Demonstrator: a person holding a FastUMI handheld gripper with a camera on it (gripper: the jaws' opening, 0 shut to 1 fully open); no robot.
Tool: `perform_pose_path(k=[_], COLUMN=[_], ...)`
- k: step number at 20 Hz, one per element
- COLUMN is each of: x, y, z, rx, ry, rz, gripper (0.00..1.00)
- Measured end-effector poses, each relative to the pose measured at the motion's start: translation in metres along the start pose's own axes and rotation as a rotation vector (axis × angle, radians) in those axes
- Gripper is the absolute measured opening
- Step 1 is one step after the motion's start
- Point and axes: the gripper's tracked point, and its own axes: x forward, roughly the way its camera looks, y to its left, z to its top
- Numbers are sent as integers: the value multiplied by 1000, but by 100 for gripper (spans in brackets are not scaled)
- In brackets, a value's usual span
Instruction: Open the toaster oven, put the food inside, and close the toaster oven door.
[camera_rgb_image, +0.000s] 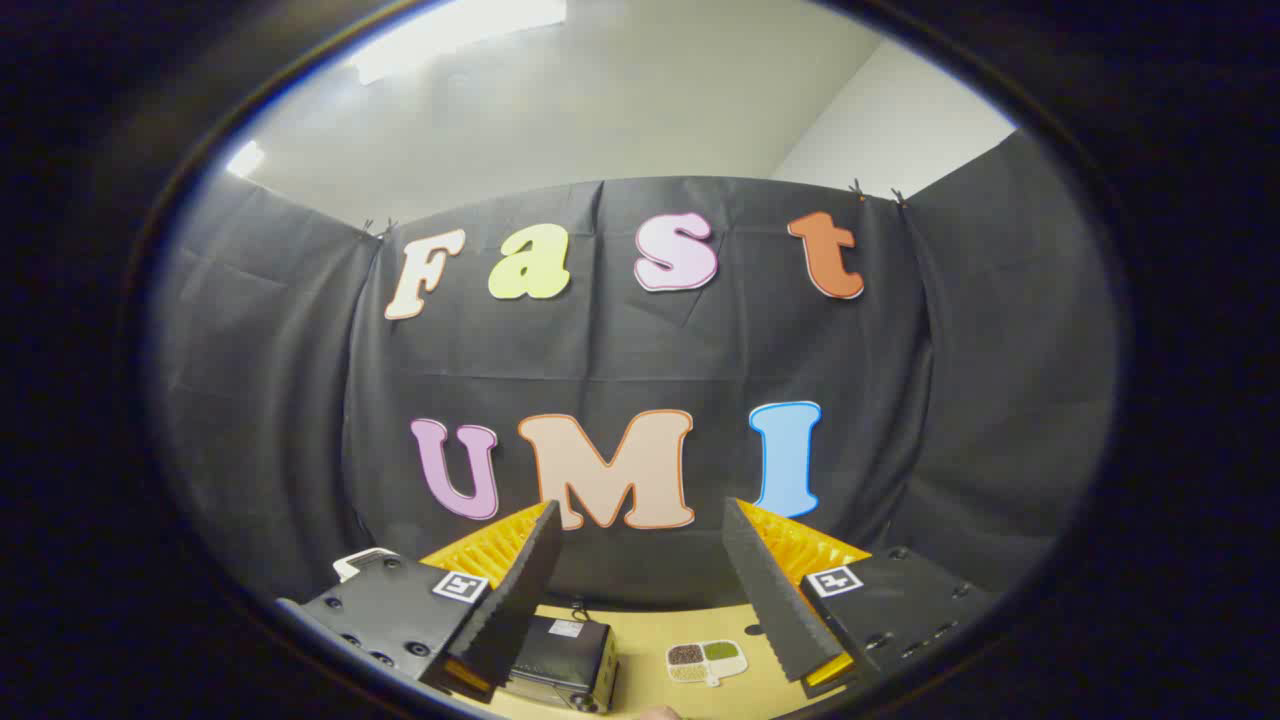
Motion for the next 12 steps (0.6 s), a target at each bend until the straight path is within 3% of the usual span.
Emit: perform_pose_path(k=[12], x=[2], y=[16], z=[-9], rx=[-12], ry=[29], rz=[11], gripper=[99])
